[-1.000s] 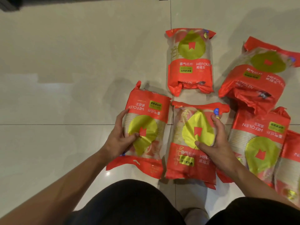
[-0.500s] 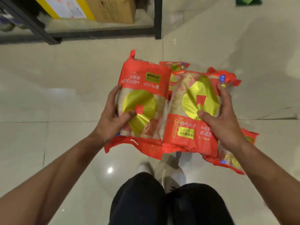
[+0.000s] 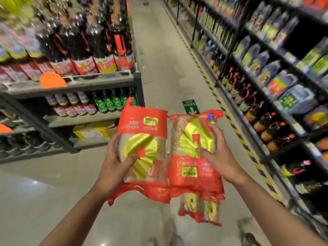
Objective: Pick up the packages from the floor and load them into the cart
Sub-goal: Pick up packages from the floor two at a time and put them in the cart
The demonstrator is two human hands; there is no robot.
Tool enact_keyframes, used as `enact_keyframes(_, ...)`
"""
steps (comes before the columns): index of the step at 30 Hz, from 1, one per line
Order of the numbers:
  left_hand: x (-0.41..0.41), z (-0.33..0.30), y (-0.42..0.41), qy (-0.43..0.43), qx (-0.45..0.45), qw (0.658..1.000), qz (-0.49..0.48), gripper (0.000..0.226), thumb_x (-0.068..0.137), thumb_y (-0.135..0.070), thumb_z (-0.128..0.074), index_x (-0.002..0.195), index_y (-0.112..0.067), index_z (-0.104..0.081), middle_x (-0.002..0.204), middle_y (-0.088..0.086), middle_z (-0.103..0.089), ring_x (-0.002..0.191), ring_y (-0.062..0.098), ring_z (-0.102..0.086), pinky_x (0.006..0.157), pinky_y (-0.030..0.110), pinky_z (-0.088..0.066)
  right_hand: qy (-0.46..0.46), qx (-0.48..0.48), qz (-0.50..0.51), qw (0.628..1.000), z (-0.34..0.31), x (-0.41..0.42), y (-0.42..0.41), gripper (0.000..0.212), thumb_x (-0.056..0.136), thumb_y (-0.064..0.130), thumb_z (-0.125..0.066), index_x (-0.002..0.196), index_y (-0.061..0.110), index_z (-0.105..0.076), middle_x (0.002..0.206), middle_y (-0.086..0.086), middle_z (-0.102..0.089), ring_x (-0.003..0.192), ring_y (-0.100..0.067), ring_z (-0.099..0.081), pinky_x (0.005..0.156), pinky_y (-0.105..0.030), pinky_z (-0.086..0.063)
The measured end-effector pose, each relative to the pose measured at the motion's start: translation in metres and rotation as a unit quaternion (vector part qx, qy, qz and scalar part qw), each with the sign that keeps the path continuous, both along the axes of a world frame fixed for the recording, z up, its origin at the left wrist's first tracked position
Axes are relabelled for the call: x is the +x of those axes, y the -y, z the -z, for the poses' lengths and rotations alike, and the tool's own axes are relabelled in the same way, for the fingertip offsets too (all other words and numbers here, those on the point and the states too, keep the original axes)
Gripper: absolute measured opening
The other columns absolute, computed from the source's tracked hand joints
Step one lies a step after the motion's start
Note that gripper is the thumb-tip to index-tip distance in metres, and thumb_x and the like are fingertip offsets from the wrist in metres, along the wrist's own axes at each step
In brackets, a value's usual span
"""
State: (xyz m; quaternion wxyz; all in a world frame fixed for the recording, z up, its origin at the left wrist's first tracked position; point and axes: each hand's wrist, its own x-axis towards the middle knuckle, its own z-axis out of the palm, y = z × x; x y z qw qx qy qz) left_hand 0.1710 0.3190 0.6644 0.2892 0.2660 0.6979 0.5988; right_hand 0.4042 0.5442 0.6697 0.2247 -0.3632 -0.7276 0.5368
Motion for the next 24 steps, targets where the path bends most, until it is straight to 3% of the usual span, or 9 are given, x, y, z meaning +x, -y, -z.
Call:
enact_keyframes(3, -0.002, -0.036, -0.015, -0.029, 0.033, 0.999, 0.019, 0.079, 0.083, -0.005, -0.077, 0.143, -0.039, -0.038, 0.142, -0.006, -0.051, 0.125, 0.011, -0.058, 0.106, 0.041, -0.051, -0.020, 0.044, 0.016, 0.999, -0.052, 0.008, -0.003, 0.079, 0.084, 0.016, -0.078, 0.142, 0.046, -0.035, 0.144, 0.029, -0.039, 0.134, 0.000, -0.044, 0.113, -0.042, -0.043)
enact_keyframes(6, 0.000, -0.064, -0.027, -0.037, 0.046, 0.997, 0.055, 0.075, 0.083, -0.017, -0.077, 0.140, -0.044, -0.037, 0.138, -0.004, -0.054, 0.120, 0.016, -0.062, 0.091, 0.033, -0.058, -0.036, 0.065, 0.045, 0.996, -0.090, 0.027, 0.003, 0.077, 0.086, 0.010, -0.076, 0.143, 0.043, -0.035, 0.137, 0.035, -0.041, 0.122, 0.010, -0.050, 0.106, -0.036, -0.048)
enact_keyframes(8, 0.004, -0.076, -0.038, -0.033, 0.051, 0.995, 0.080, 0.073, 0.089, -0.013, -0.074, 0.142, -0.044, -0.036, 0.135, -0.005, -0.056, 0.115, 0.016, -0.064, 0.082, 0.025, -0.058, -0.054, 0.050, 0.066, 0.995, -0.106, 0.046, 0.006, 0.075, 0.088, 0.010, -0.074, 0.143, 0.044, -0.036, 0.136, 0.030, -0.047, 0.119, 0.000, -0.059, 0.099, -0.042, -0.055)
enact_keyframes(11, 0.019, -0.087, -0.059, -0.014, 0.065, 0.989, 0.129, 0.073, 0.090, -0.014, -0.073, 0.142, -0.049, -0.036, 0.138, -0.005, -0.057, 0.115, 0.015, -0.066, 0.090, 0.037, -0.058, -0.051, 0.040, 0.109, 0.992, -0.121, 0.079, 0.013, 0.075, 0.089, 0.015, -0.074, 0.143, 0.049, -0.034, 0.143, 0.016, -0.047, 0.117, -0.014, -0.063, 0.089, -0.045, -0.060)
enact_keyframes(14, 0.047, -0.092, -0.087, 0.010, 0.082, 0.978, 0.190, 0.070, 0.090, -0.011, -0.072, 0.138, -0.051, -0.038, 0.134, -0.008, -0.059, 0.107, 0.007, -0.069, 0.083, 0.027, -0.060, -0.048, 0.053, 0.172, 0.982, -0.131, 0.120, 0.023, 0.075, 0.089, 0.014, -0.074, 0.145, 0.045, -0.034, 0.137, 0.021, -0.048, 0.107, 0.001, -0.065, 0.080, -0.027, -0.060)
enact_keyframes(16, 0.073, -0.092, -0.105, 0.028, 0.087, 0.968, 0.234, 0.072, 0.089, -0.009, -0.074, 0.139, -0.049, -0.039, 0.133, -0.006, -0.060, 0.108, 0.010, -0.070, 0.085, 0.029, -0.060, -0.045, 0.067, 0.219, 0.972, -0.135, 0.153, 0.033, 0.074, 0.089, 0.010, -0.073, 0.145, 0.040, -0.035, 0.135, 0.024, -0.049, 0.101, 0.010, -0.064, 0.075, -0.016, -0.055)
enact_keyframes(18, 0.105, -0.089, -0.121, 0.032, 0.085, 0.957, 0.277, 0.075, 0.084, -0.016, -0.078, 0.139, -0.050, -0.039, 0.136, -0.005, -0.059, 0.115, 0.018, -0.067, 0.095, 0.043, -0.057, -0.041, 0.074, 0.268, 0.960, -0.136, 0.191, 0.047, 0.075, 0.087, 0.009, -0.075, 0.145, 0.038, -0.037, 0.134, 0.025, -0.050, 0.104, 0.009, -0.063, 0.080, -0.017, -0.055)
enact_keyframes(20, 0.142, -0.090, -0.133, 0.030, 0.080, 0.943, 0.322, 0.074, 0.084, -0.018, -0.077, 0.138, -0.051, -0.040, 0.139, -0.005, -0.058, 0.120, 0.019, -0.065, 0.099, 0.047, -0.054, -0.029, 0.089, 0.312, 0.945, -0.137, 0.233, 0.064, 0.075, 0.087, 0.009, -0.075, 0.146, 0.037, -0.038, 0.134, 0.035, -0.047, 0.115, 0.010, -0.057, 0.096, -0.026, -0.052)
enact_keyframes(24, 0.232, -0.098, -0.151, 0.024, 0.081, 0.919, 0.386, 0.072, 0.084, -0.009, -0.079, 0.134, -0.047, -0.043, 0.134, 0.005, -0.062, 0.115, 0.026, -0.066, 0.089, 0.038, -0.056, -0.002, 0.119, 0.382, 0.917, -0.141, 0.322, 0.105, 0.075, 0.088, 0.009, -0.074, 0.145, 0.042, -0.037, 0.135, 0.050, -0.037, 0.132, 0.013, -0.040, 0.109, -0.028, -0.039)
